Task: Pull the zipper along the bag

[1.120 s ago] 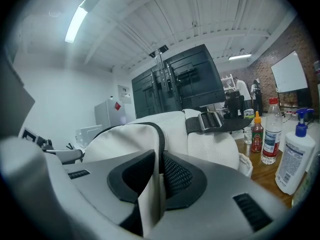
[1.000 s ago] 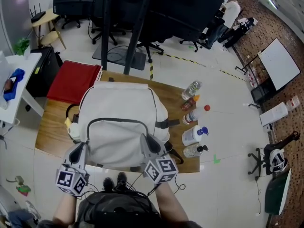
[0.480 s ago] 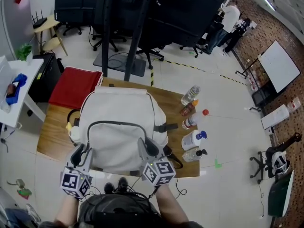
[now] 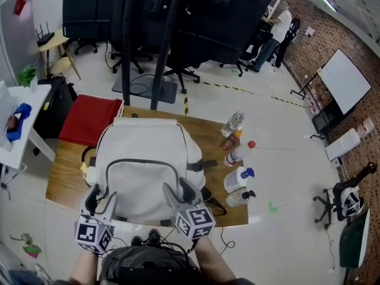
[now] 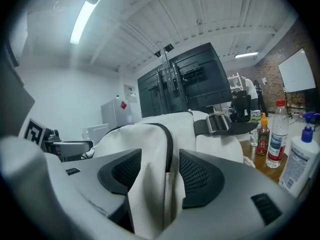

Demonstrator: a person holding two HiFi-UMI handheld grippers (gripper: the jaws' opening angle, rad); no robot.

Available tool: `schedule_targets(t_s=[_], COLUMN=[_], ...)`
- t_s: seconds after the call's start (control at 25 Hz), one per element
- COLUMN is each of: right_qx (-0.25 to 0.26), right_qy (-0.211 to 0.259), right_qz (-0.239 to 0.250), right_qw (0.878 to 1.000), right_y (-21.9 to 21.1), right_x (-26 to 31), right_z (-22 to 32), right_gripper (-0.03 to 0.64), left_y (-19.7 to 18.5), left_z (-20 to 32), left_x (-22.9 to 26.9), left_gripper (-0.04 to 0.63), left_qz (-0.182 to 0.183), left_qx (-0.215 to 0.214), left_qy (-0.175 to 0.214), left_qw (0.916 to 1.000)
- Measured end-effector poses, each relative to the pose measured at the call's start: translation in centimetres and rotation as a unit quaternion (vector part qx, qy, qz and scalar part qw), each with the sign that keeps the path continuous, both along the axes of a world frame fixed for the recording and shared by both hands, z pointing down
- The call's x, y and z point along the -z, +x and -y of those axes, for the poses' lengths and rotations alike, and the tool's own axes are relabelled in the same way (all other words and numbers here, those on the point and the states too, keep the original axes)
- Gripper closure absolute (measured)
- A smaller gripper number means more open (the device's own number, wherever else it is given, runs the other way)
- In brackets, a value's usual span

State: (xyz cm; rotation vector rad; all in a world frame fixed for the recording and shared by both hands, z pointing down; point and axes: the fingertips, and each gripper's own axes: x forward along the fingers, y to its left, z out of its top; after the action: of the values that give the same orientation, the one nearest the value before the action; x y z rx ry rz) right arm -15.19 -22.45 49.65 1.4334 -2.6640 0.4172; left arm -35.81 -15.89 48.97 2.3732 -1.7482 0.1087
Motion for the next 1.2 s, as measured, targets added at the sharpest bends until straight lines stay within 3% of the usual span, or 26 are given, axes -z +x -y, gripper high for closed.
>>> schedule_targets(t_s=[0.16, 0.36, 0.48, 0.6, 0.76, 1.2], right_qx=[-0.009, -0.043, -0.060, -0.077, -0.074, -0.053], right_qy=[0.009, 0.037, 0.064, 0.094, 0.116, 0.149], right_qz=[-0.001, 0.006, 0.013, 0.023, 0.027, 0.027], right_qw=[1.000, 0.998, 0.996, 0.992, 0.990, 0.987], right_y=[1.2, 3.3, 4.4, 5.1, 5.2, 3.5], right_x=[1.1, 3.0, 4.7, 6.8, 8.4, 10.3], right_z=[-0.2, 0.1, 0.2, 0.5, 1.1, 1.4], right_gripper=[0.377, 0.377, 0.377, 0.399, 0.400, 0.537], left_y=[-0.4, -0.2, 0.5, 1.4, 2.8, 4.8], left_z=[0.6, 1.2, 1.5, 2.1, 3.3, 4.7], left_x=[2.3, 4.8, 7.3, 9.7, 11.2, 11.8], left_gripper=[0.298, 0.298, 0.301, 0.344, 0.350, 0.537], left_qz=[0.007, -0.018, -0.023, -0.016, -0.017, -0.017], left_qx=[0.017, 0.027, 0.026, 0.019, 0.006, -0.014], left_qy=[0.025, 0.044, 0.075, 0.109, 0.127, 0.137], left_qw=[0.9995, 0.9985, 0.9966, 0.9937, 0.9917, 0.9903])
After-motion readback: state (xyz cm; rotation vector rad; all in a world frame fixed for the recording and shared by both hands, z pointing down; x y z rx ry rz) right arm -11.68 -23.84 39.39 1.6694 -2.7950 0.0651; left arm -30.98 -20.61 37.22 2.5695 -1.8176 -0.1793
